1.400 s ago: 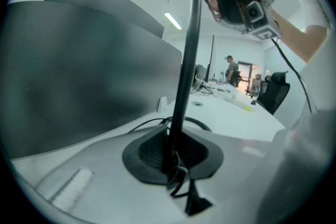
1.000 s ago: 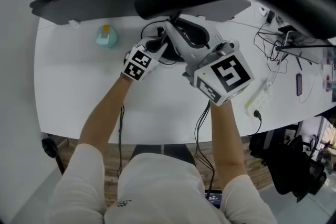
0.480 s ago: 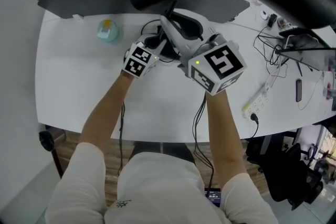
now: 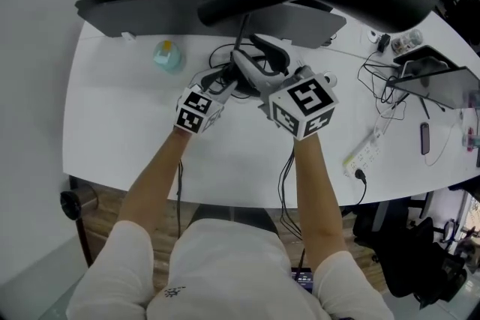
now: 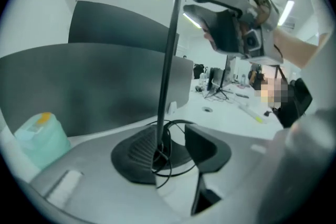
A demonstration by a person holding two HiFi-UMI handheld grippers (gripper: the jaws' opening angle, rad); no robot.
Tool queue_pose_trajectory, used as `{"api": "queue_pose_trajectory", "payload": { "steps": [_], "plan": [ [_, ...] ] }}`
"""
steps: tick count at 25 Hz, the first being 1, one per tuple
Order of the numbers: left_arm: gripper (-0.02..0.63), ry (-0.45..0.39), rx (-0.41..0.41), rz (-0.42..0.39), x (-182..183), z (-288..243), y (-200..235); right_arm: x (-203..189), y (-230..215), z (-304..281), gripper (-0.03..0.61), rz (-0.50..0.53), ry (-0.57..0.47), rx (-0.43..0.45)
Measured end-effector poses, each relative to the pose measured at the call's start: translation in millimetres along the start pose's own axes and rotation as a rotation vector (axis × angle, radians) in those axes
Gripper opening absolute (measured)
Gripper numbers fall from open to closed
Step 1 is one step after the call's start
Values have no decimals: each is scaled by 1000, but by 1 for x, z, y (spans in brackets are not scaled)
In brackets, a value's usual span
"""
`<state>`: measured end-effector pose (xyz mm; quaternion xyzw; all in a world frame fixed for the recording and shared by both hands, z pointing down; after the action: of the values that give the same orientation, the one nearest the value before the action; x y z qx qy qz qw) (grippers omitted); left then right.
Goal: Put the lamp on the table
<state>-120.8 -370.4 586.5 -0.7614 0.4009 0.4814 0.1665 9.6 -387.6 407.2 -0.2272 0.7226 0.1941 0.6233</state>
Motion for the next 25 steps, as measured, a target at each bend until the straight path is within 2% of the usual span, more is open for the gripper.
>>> {"api": "queue_pose_trajectory", "payload": {
  "steps": [9, 11, 17, 25],
  "plan": [
    [65, -88, 21, 4, 29, 60, -43, 10, 28, 46, 146, -73, -40, 15],
    [46, -108, 23, 6, 36, 71, -50, 11, 34, 56, 77, -76, -41, 10],
    [2, -160, 32, 15, 58, 96, -68, 21, 41, 90, 41, -86, -56, -6],
    [-5, -198, 20, 25, 77, 122, -96, 26, 56, 138, 40, -89, -75, -7]
  ]
}}
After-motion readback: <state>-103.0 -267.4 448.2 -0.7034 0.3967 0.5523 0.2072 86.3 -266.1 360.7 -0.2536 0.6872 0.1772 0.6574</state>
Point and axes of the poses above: the fingertips, and each gripper's own axes: z backward along the fingers, y to its left, x out of its top, the point moved 8 cm from there along z, backward along the fingers, and after that the axes turned 4 degrees about z, right-handed, at the moved point
